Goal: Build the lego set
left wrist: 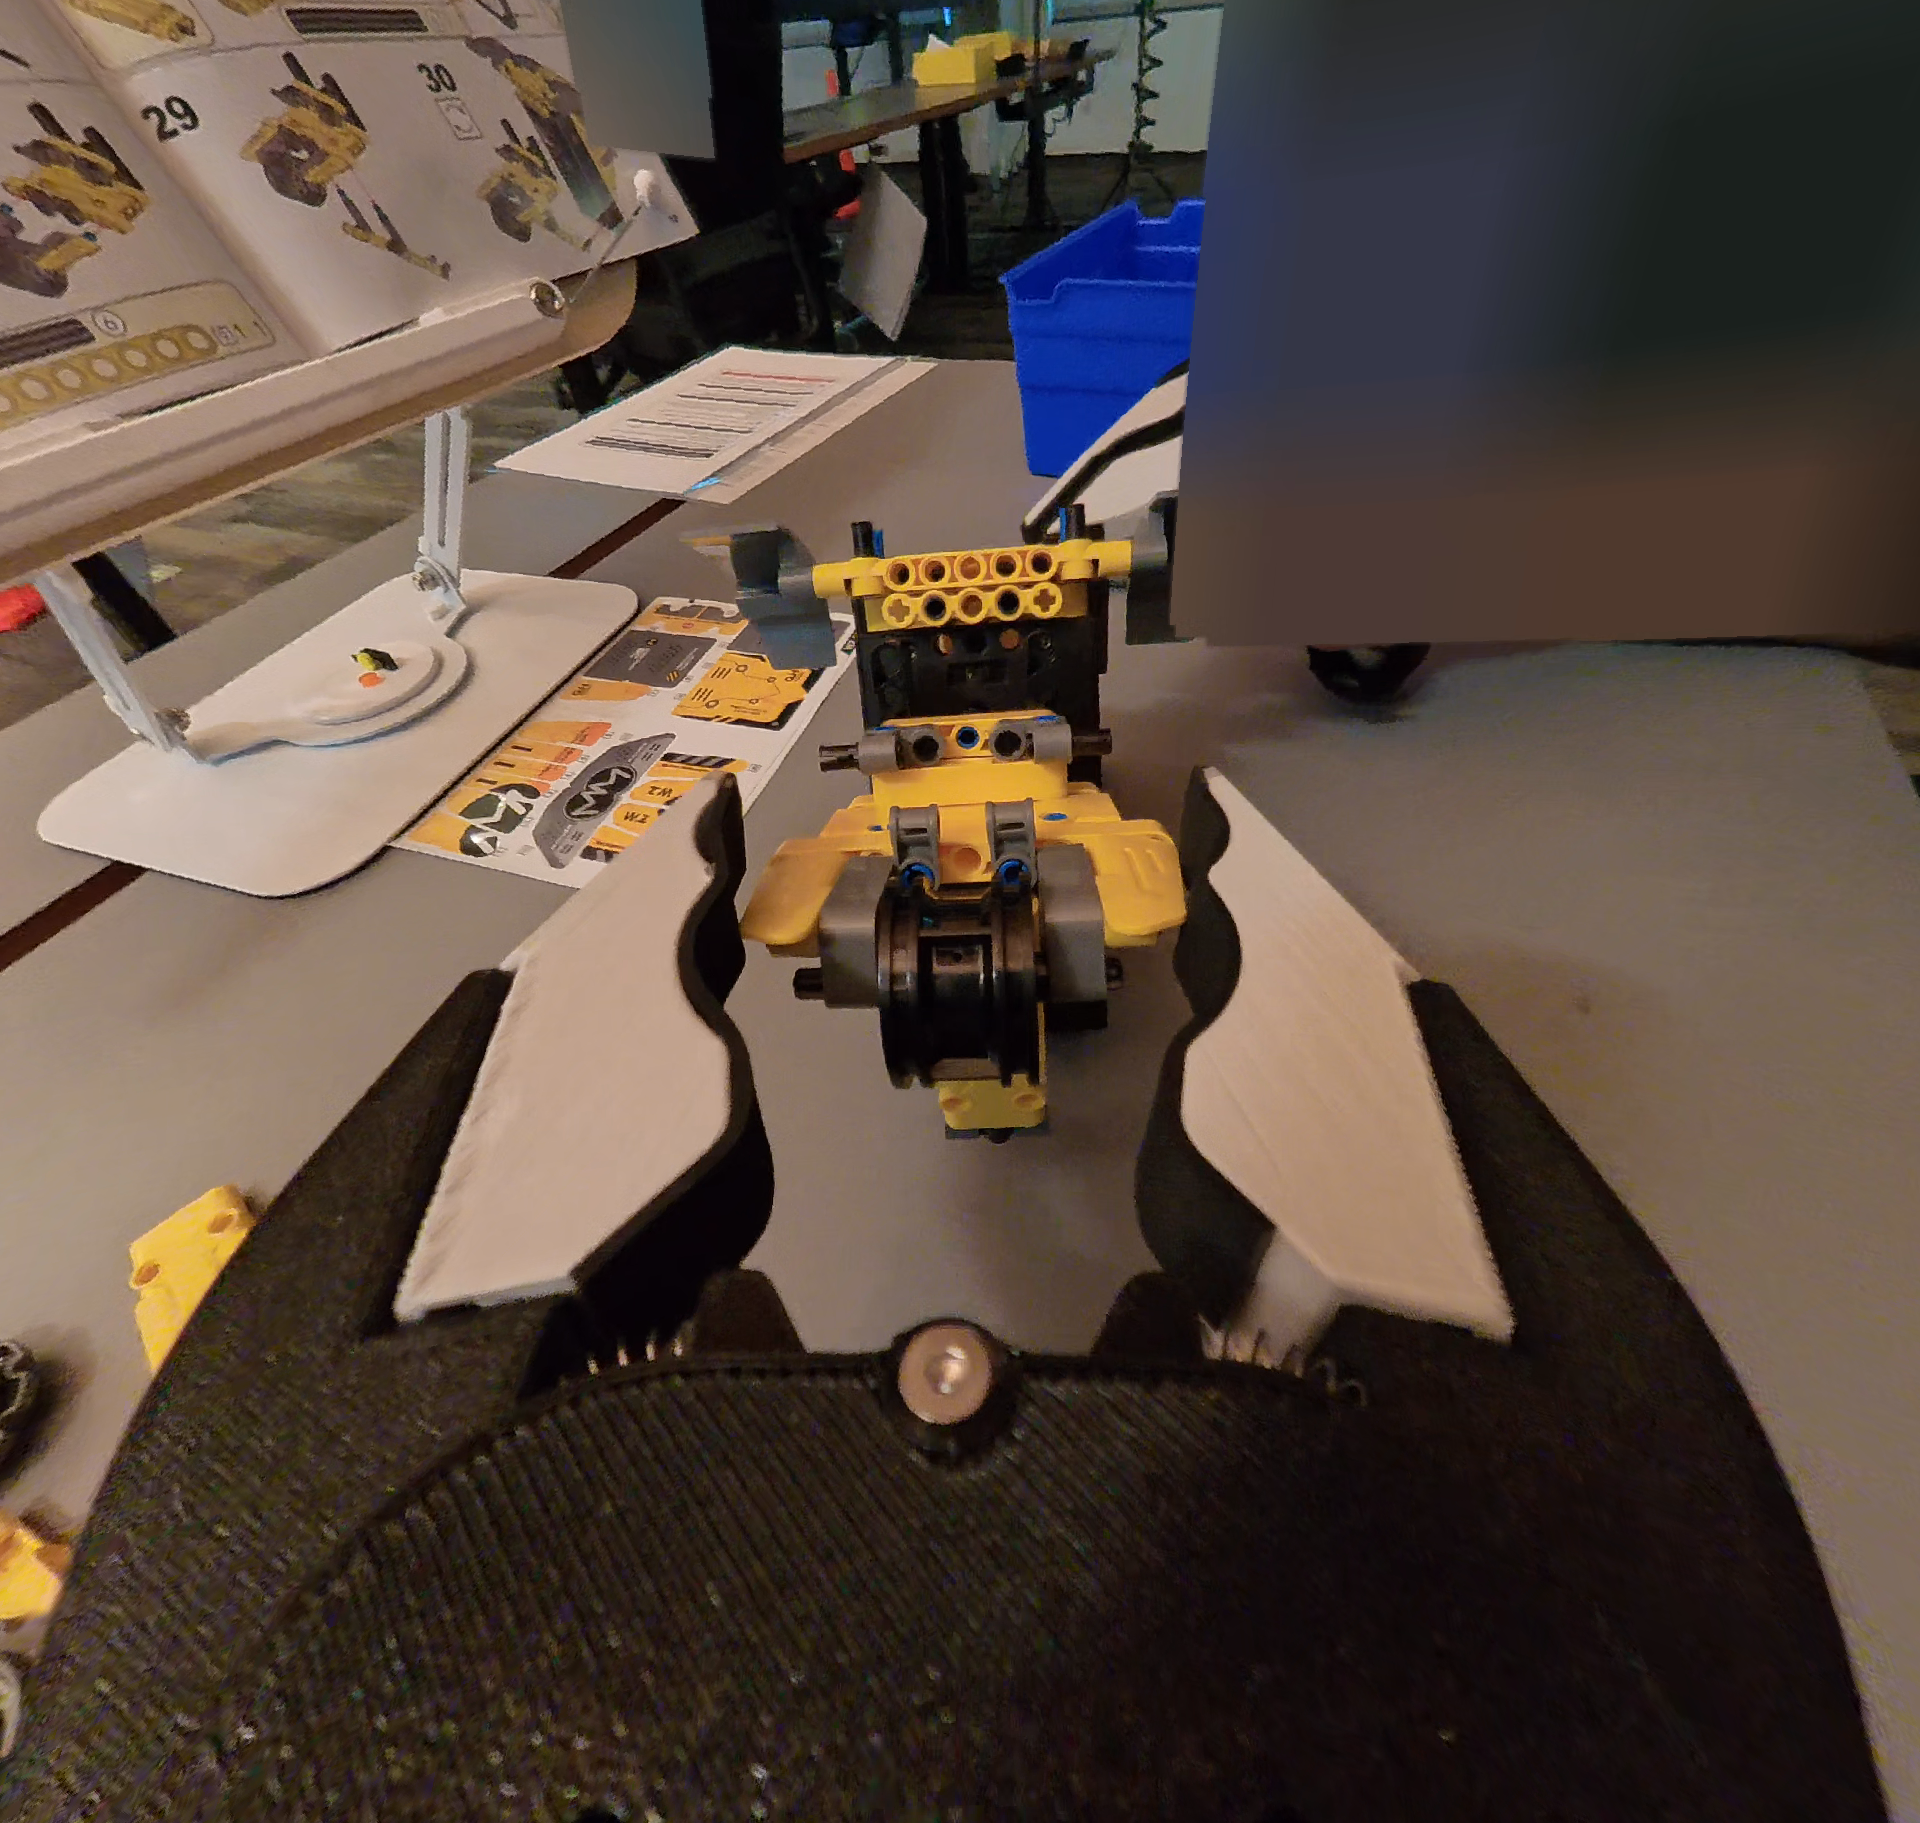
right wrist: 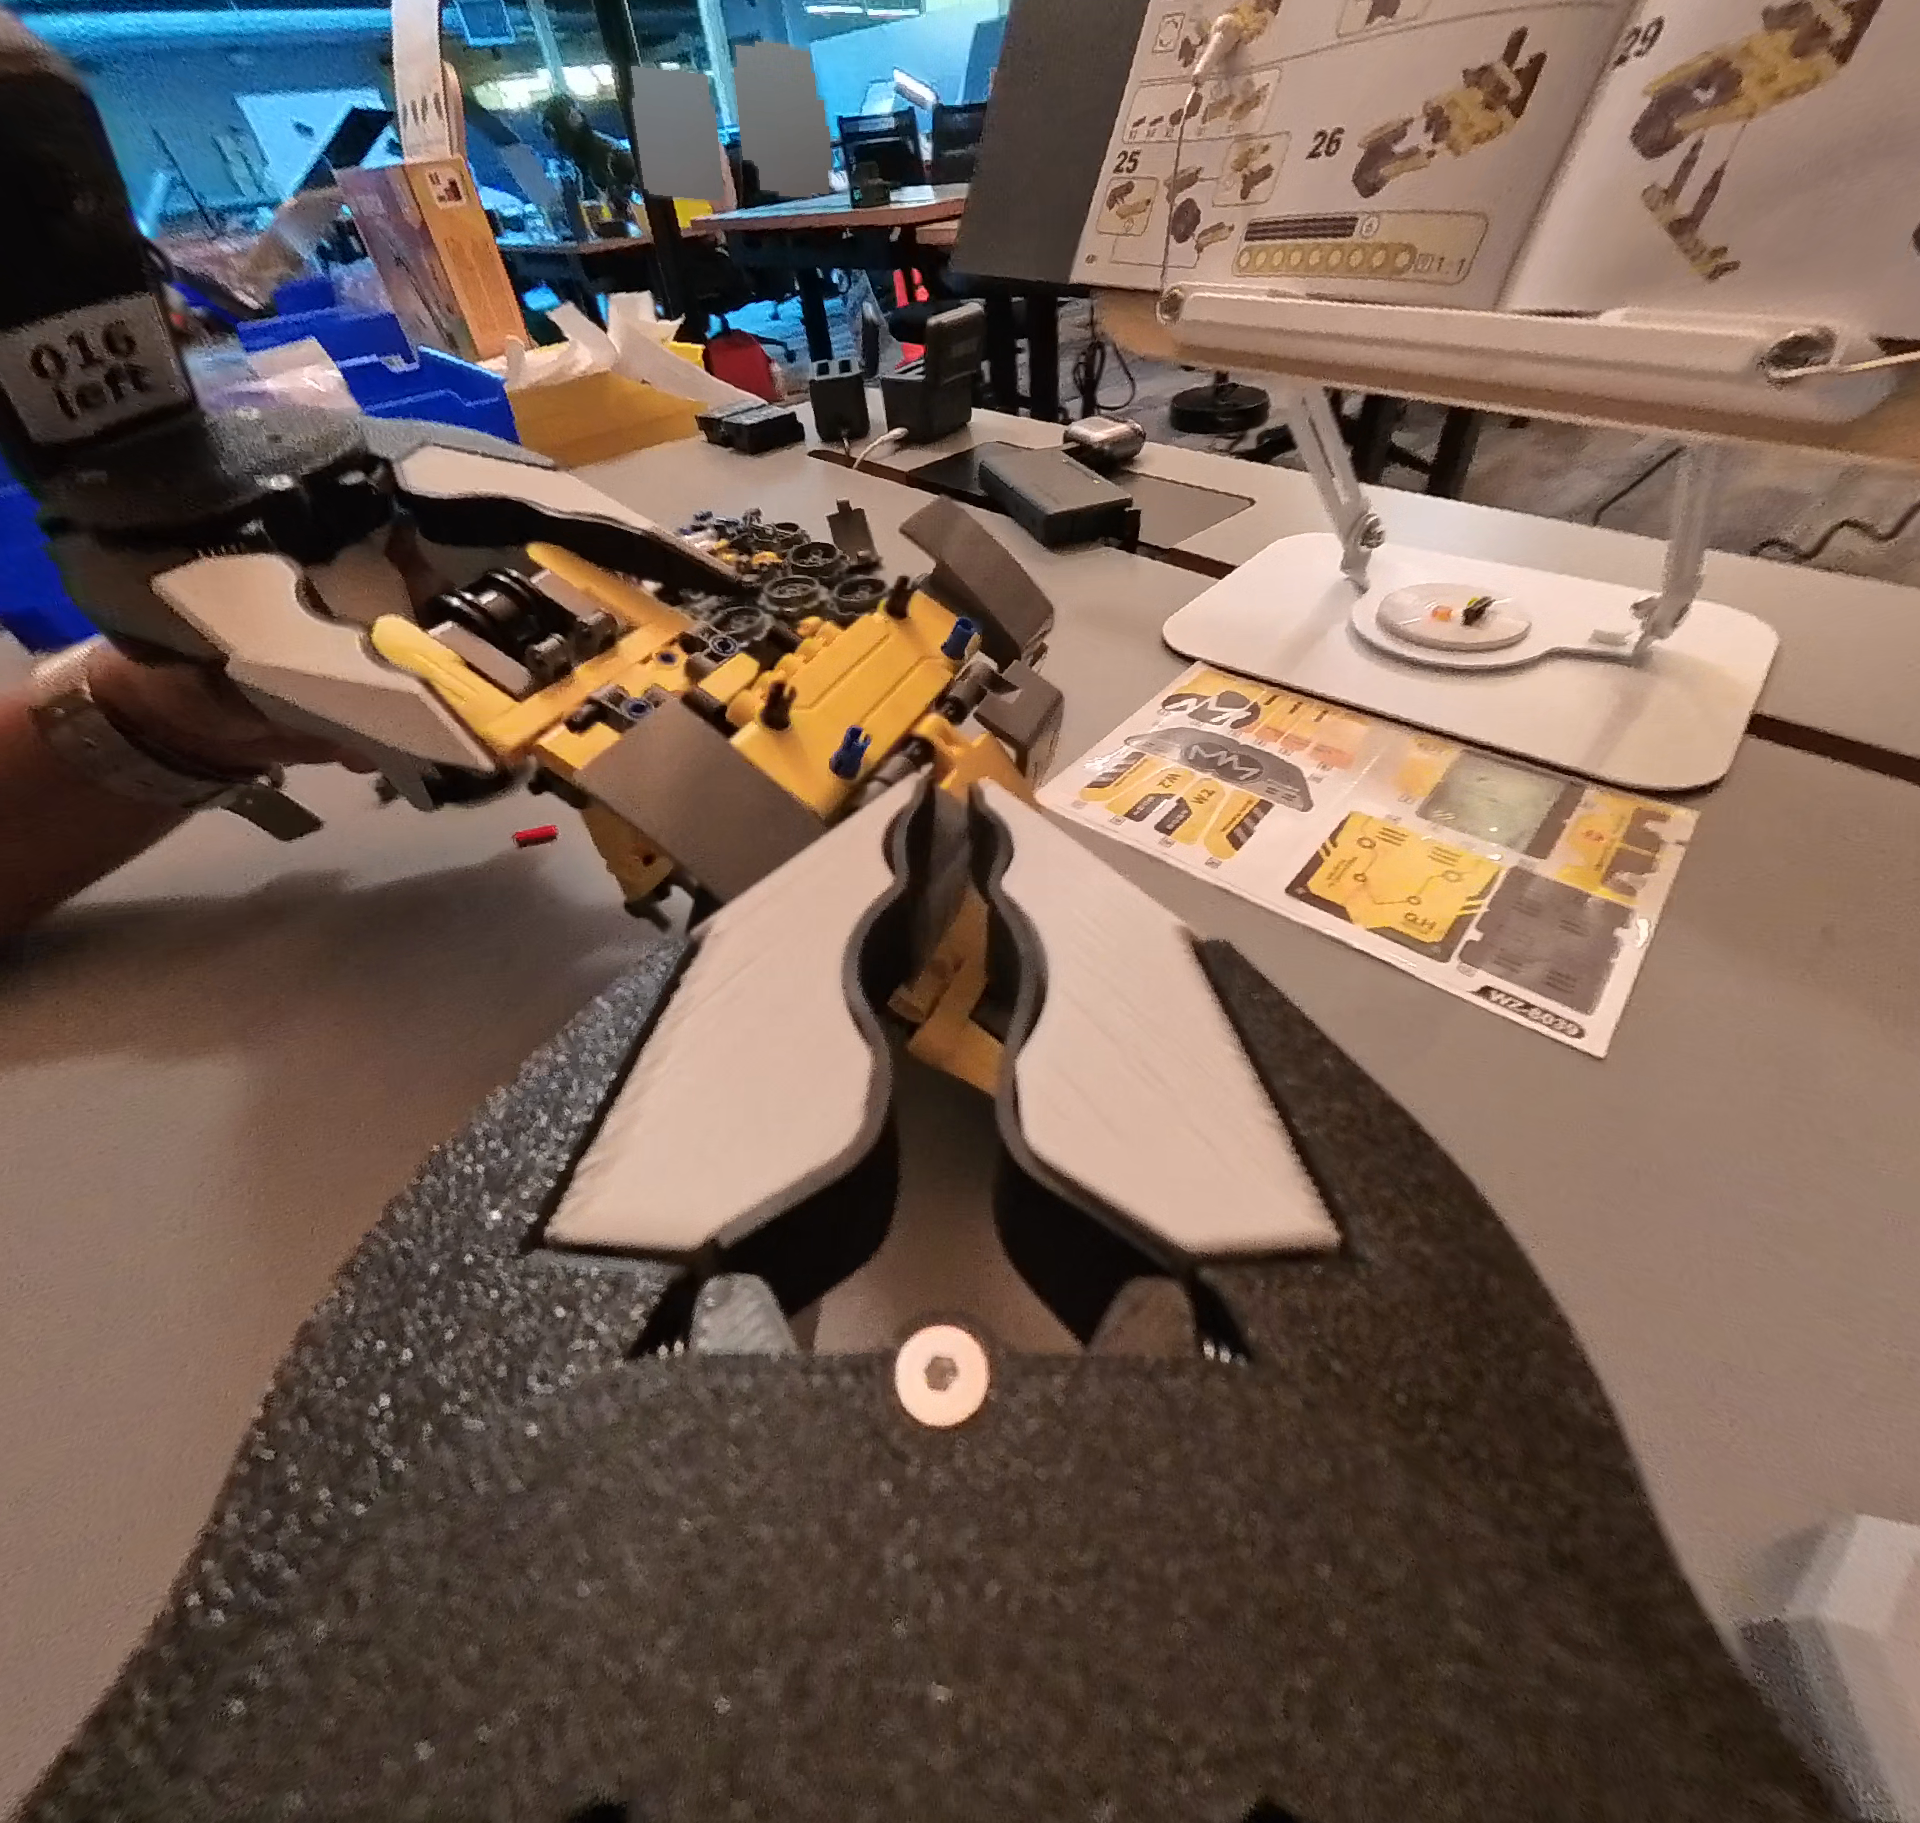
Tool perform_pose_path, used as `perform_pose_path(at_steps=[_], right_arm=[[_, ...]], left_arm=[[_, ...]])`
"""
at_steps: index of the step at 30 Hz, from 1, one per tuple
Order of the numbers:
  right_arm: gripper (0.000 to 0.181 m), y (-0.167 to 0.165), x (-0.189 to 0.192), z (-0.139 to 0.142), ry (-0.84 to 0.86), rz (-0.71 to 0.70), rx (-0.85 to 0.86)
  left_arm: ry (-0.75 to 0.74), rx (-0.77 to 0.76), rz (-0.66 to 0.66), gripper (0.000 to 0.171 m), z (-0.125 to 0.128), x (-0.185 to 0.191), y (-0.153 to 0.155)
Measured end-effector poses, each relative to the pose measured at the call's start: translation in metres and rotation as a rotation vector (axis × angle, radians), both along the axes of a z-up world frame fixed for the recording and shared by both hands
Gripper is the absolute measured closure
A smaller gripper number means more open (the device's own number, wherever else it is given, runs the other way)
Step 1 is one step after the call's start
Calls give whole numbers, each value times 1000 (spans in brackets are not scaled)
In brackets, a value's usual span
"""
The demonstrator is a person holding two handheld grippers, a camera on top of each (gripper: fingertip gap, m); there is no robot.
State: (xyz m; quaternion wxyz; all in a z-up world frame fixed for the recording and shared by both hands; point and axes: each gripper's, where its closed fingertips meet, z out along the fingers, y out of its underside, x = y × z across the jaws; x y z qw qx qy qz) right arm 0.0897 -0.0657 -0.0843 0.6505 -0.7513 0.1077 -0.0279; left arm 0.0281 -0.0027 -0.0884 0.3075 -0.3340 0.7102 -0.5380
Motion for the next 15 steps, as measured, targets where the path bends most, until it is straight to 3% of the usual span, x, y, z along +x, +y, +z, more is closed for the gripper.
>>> perform_pose_path(at_steps=[7,15], right_arm=[[171,1,2,-2,122,36,44],[177,3,-1,0,32,26,36]], left_arm=[[-8,36,3,91,-1,0,-3],[-7,47,24,91,0,1,-2]])
